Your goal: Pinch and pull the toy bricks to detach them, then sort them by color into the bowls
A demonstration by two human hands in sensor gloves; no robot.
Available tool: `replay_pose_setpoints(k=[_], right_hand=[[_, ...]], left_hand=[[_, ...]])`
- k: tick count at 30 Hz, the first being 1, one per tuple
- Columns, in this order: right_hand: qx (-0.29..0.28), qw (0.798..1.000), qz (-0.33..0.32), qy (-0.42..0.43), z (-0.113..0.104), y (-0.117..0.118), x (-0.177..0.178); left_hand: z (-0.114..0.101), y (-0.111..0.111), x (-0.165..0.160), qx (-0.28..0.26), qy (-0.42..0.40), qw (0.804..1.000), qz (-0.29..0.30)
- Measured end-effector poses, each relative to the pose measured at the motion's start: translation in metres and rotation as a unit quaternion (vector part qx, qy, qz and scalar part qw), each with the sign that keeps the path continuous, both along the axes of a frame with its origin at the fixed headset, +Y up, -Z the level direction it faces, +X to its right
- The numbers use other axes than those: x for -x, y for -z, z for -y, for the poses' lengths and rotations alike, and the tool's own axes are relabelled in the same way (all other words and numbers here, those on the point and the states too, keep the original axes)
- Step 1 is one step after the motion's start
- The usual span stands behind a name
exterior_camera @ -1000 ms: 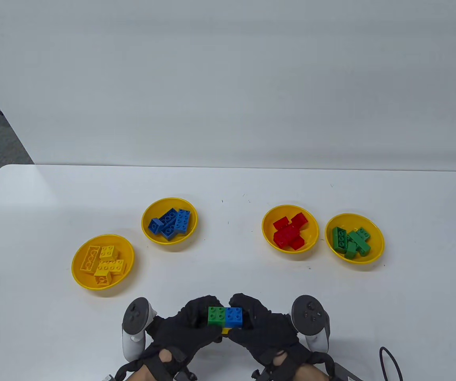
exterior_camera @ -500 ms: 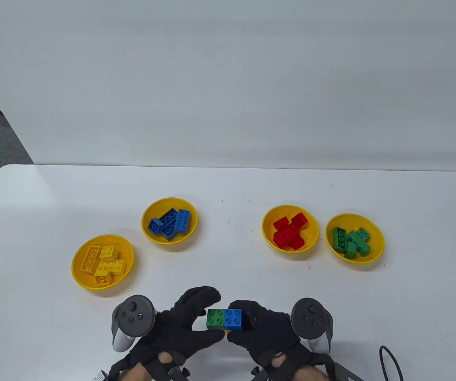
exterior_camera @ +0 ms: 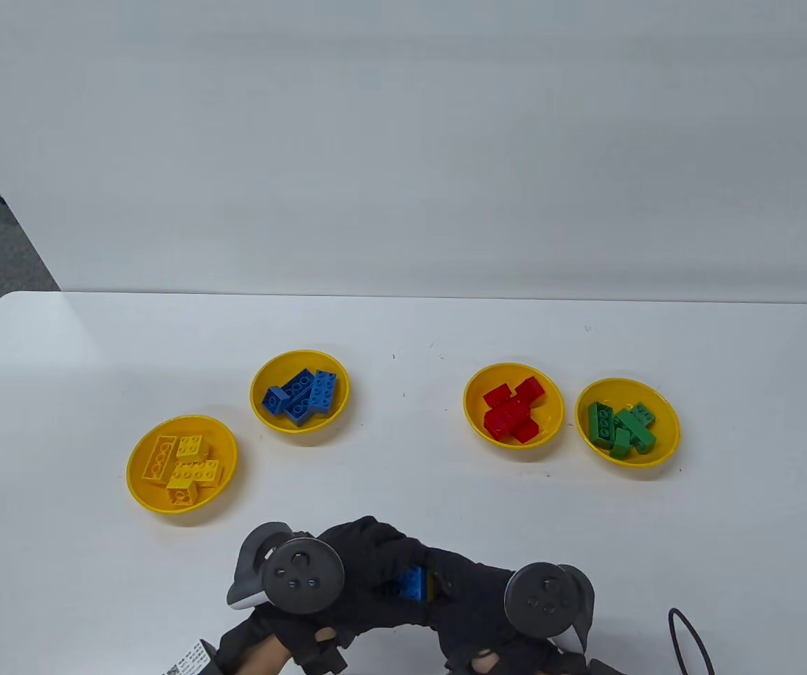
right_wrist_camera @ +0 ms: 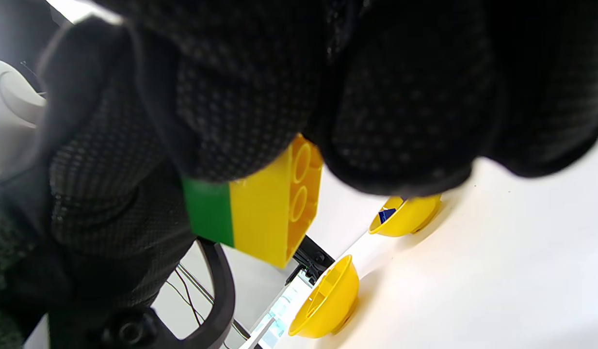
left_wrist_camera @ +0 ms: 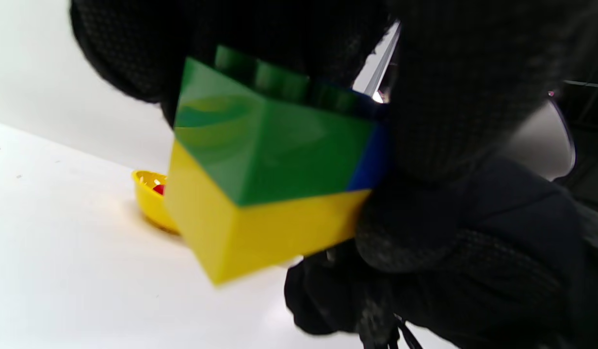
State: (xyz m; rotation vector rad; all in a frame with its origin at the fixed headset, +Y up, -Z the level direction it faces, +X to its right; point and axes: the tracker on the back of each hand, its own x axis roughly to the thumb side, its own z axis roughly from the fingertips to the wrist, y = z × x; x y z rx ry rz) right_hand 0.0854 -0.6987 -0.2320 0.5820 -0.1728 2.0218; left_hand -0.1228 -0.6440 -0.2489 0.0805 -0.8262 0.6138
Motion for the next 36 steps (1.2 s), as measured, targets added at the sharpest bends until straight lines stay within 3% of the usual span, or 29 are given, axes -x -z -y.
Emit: replay_pose_setpoints(k=[5, 12, 15, 18, 24, 28, 32, 36], right_hand=[[-0.008, 0.999, 0.024, 0.023, -0.005, 0.0, -0.002], [0.004, 0.999, 0.028, 0.027, 0.0, 0.002, -0.006], [-0.011, 0.999, 0.025, 0.037, -0.004, 0.0, -0.006], [0.014, 0.998, 0.018, 0.061, -0.004, 0.004, -0.007], [0.034, 0.998, -0.015, 0.057, 0.002, 0.007, -0.011], [0.042, 0.997, -0.018, 0.061, 0.002, 0.01, -0.014], [0.042, 0.997, -0.01, 0.06, 0.003, 0.012, -0.017], [0.046, 0.997, -0.003, 0.062, 0.004, 0.014, -0.023]], left_hand=[[0.006, 0.015, 0.003, 0.057, -0.087, 0.995, 0.011], [0.017, 0.028, 0.008, 0.11, -0.122, 0.986, -0.006], [0.025, 0.033, 0.013, 0.185, -0.204, 0.961, 0.018], [0.021, 0.036, 0.02, 0.197, -0.198, 0.96, -0.006], [-0.039, 0.059, 0.058, 0.076, -0.165, 0.971, -0.156], [-0.06, 0.096, 0.076, 0.08, -0.106, 0.964, -0.233], [-0.042, 0.138, 0.083, 0.077, 0.0, 0.945, -0.319], [0.002, 0.172, 0.092, 0.097, 0.112, 0.903, -0.402]])
